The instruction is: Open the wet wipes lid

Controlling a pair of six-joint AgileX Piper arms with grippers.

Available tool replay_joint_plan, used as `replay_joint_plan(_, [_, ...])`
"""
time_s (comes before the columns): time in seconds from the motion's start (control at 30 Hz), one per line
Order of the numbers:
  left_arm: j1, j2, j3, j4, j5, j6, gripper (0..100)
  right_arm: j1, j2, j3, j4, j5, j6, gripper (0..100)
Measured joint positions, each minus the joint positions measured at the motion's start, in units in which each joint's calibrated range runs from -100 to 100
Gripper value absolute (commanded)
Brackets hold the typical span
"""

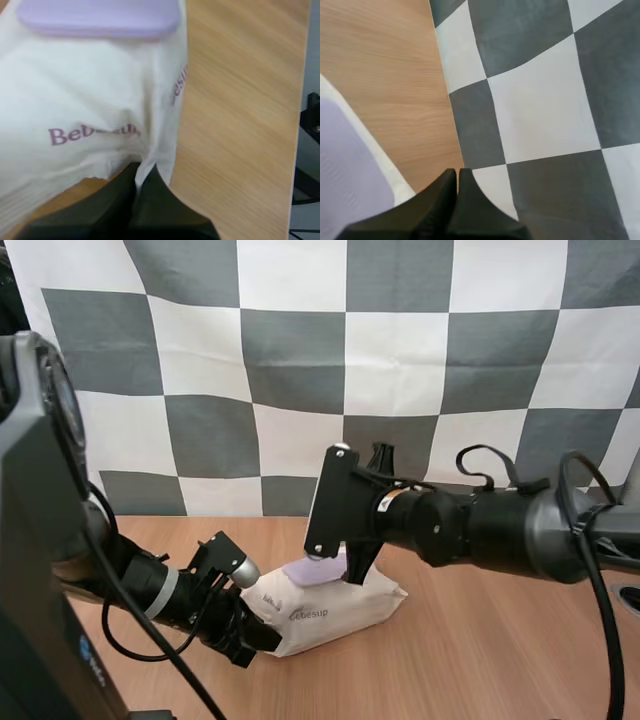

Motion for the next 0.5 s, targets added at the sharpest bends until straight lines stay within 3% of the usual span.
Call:
replay_joint_plan(0.3, [0.00, 0.00, 2.07, -1.17, -3.15, 0.00, 0, -0.01, 0.26, -0.09, -0.01, -1.95, -0.08, 0])
replay_joint_plan(0.5, [0.00, 0.00, 1.90, -3.18, -2.99, 0.00, 0, -0.01, -0.50, -0.09, -0.73, 8.69, -0.08, 0])
